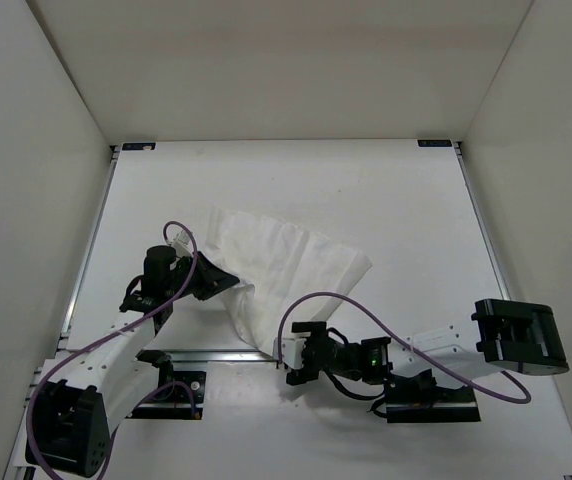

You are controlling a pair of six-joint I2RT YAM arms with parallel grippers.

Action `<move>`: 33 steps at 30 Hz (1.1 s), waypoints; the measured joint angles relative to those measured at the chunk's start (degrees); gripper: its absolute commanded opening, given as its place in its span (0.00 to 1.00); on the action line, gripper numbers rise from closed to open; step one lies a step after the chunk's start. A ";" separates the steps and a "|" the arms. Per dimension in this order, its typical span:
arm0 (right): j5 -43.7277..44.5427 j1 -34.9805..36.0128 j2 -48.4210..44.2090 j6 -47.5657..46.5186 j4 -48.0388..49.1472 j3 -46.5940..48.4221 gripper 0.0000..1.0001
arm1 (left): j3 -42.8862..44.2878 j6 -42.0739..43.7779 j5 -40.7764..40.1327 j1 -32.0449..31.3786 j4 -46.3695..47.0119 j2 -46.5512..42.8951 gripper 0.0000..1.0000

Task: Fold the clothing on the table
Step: Fold the skirt

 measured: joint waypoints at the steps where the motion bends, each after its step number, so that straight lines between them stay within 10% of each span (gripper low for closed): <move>1: -0.15 -0.11 0.50 0.02 0.81 -0.33 0.69 | 0.00 0.04 -0.02 0.00 0.00 0.00 0.00; 7: -2.97 -0.68 -1.70 0.81 1.36 -2.75 0.02 | -0.20 0.09 0.00 0.00 0.24 0.00 0.00; 26: -27.56 -39.45 -36.57 26.82 -16.37 0.02 0.00 | 0.15 -3.34 0.37 1.49 -1.16 -10.36 0.00; 33: -42.38 -61.79 -37.42 37.55 -17.73 0.22 0.00 | 0.39 -4.68 3.48 2.47 3.85 -12.70 0.42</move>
